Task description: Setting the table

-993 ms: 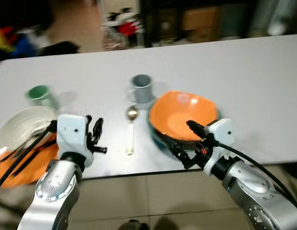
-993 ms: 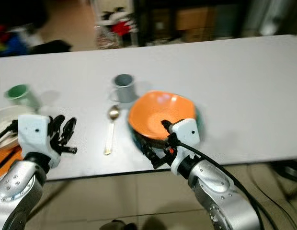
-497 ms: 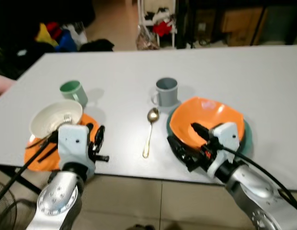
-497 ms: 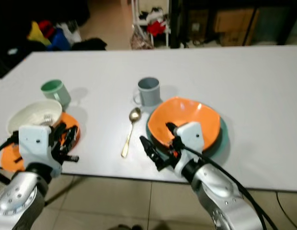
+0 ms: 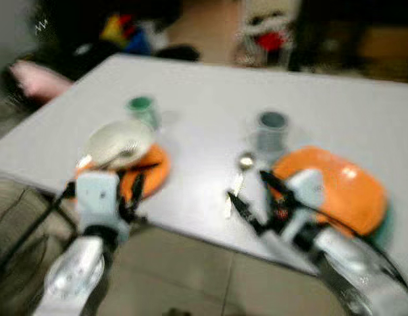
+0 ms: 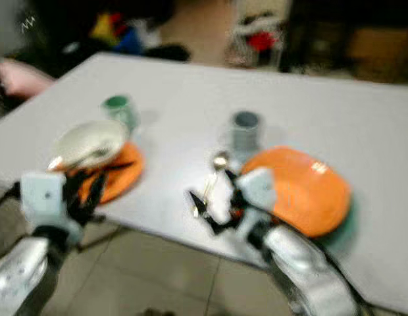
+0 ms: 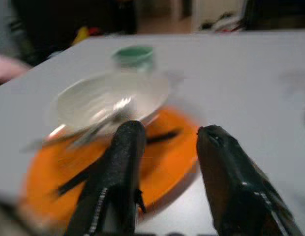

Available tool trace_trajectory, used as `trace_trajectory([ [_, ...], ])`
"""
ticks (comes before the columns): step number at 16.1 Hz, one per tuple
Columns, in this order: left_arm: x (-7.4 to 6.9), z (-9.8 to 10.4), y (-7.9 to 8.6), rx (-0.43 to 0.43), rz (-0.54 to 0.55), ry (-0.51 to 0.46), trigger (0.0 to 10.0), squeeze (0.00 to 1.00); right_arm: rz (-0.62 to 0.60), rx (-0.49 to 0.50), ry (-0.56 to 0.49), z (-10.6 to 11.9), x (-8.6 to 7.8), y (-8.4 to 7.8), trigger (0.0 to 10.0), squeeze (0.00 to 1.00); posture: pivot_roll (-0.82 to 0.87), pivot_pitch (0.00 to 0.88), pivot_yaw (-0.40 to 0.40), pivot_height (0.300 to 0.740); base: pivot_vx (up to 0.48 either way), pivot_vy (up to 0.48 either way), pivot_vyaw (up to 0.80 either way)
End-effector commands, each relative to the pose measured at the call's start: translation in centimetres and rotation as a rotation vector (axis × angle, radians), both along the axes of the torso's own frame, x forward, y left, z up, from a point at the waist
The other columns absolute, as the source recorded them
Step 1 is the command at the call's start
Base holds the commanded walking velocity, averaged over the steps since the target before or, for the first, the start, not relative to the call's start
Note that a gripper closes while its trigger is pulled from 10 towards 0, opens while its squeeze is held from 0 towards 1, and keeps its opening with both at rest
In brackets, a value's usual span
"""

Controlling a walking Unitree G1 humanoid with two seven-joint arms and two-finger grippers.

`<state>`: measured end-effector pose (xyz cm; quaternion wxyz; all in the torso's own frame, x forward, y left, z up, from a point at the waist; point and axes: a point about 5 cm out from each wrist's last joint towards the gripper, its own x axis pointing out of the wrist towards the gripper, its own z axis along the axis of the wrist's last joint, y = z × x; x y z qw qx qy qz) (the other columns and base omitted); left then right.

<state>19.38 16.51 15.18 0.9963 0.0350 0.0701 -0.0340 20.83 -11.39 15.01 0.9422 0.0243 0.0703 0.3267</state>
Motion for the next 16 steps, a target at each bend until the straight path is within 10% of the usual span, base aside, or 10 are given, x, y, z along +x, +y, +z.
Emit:
trace_trajectory([
  [1,-0.06,0.29,-0.41,-0.004,-0.017,-0.010,10.0,1.00,-0.014,-0.008,-0.004,-0.01,0.20,-0.54,10.0,1.00,-0.06,0.006,0.090,0.740,0.000,0.000,0.80],
  [5,-0.18,0.29,-0.39,0.004,0.002,-0.011,10.0,0.99,-0.027,-0.014,0.009,-0.41,0.21,-0.96,10.0,1.00,-0.06,0.018,0.080,0.740,0.000,0.000,0.80],
  [6,-0.21,0.29,-0.38,0.010,0.007,-0.011,10.0,0.00,-0.028,-0.015,0.012,-0.49,0.20,-1.02,10.0,1.00,-0.06,0.018,0.078,0.740,0.000,0.000,0.80],
  [16,-0.30,0.65,-0.37,0.019,0.009,-0.015,10.0,0.00,-0.034,-0.007,0.027,-0.96,0.38,-1.11,10.0,1.00,-0.04,0.020,0.067,0.740,0.000,0.054,0.72],
])
